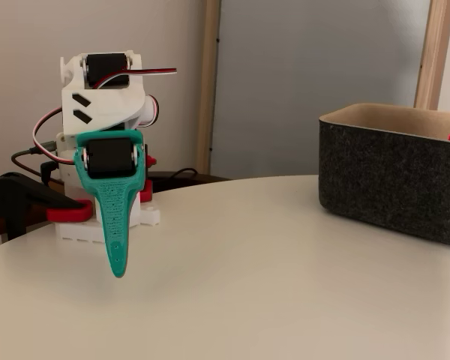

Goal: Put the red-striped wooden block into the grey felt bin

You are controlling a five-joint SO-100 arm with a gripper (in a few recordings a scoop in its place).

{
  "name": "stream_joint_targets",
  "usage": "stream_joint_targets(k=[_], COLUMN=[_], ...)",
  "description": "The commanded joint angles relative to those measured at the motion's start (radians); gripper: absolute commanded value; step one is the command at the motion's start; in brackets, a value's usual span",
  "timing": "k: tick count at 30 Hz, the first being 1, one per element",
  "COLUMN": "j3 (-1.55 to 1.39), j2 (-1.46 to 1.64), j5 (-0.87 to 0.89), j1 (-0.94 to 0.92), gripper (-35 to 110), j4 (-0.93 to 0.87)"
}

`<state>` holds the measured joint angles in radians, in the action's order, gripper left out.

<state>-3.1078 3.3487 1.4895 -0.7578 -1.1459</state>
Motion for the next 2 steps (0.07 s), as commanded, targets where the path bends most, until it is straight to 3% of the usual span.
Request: stream_joint_targets(k=[1,2], j3=[-0.012,-0.012], j2=[0.031,0.031], j5=[0.008,0.008], j1=[-0.021,-0.021], gripper=[0,0], j4=[-0.009,-0.009])
